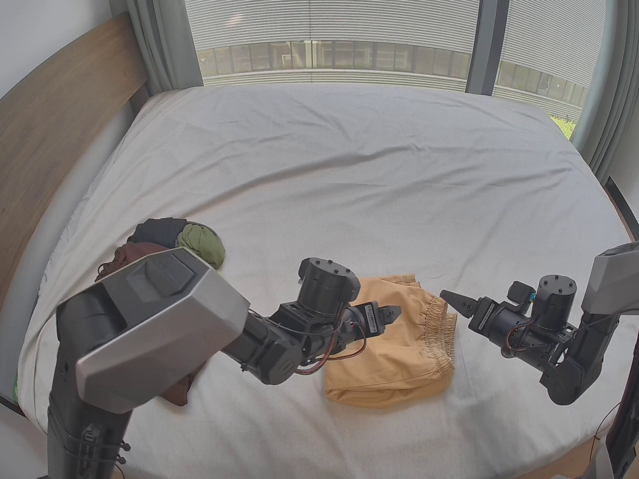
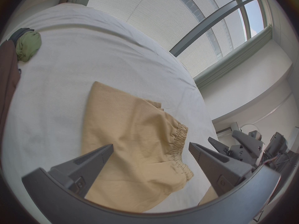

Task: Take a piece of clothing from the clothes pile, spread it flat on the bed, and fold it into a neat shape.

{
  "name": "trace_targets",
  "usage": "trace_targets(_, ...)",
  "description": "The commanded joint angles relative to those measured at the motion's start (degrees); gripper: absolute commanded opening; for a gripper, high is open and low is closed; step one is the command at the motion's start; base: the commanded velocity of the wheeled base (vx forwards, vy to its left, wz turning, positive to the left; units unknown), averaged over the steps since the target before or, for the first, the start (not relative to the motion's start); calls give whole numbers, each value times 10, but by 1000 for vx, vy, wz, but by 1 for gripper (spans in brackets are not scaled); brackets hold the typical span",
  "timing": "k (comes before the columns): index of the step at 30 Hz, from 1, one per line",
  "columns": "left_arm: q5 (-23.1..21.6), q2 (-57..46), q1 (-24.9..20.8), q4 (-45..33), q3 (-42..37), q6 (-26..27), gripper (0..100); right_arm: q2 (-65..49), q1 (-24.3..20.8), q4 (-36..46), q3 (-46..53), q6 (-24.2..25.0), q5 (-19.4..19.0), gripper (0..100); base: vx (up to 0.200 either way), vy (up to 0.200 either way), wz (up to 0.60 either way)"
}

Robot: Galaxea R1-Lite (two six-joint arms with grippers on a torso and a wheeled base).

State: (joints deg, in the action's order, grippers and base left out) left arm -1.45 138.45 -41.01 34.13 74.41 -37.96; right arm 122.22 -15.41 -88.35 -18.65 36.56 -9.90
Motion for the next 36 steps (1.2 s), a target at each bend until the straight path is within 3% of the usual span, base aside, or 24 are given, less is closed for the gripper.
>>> trace_targets(1, -4, -66, 28, 19, -69, 8, 100, 3, -1, 0, 6, 0, -1, 100, 0, 0, 0)
trace_targets(8, -4, -120, 57, 78, -158, 10, 100, 4, -10, 0, 10, 0, 0, 100, 0, 0, 0)
trace_targets(15, -16, -164, 124, 158, -268, 65, 100, 22, -19, -1, 11, -2, 1, 100, 0, 0, 0)
trace_targets(20, -65, -226, 160, 165, -342, 68, 100, 28, -24, -1, 11, -2, 1, 100, 0, 0, 0)
trace_targets(24, -134, -303, 217, 166, -444, 126, 100, 29, -27, -1, 19, -2, 1, 100, 0, 0, 0)
trace_targets(25, -134, -303, 217, 166, -444, 126, 100, 29, -27, -1, 19, -2, 1, 100, 0, 0, 0)
trace_targets(27, -174, -330, 266, 167, -490, 173, 100, 33, -32, -1, 20, -2, 1, 100, 0, 0, 0)
trace_targets(32, -249, -354, 339, 182, -550, 221, 100, 49, -38, -1, 20, -3, 3, 100, 0, 0, 0)
trace_targets(36, -256, -352, 369, 193, -566, 279, 100, 56, -38, -1, 20, -3, 3, 100, 0, 0, 0)
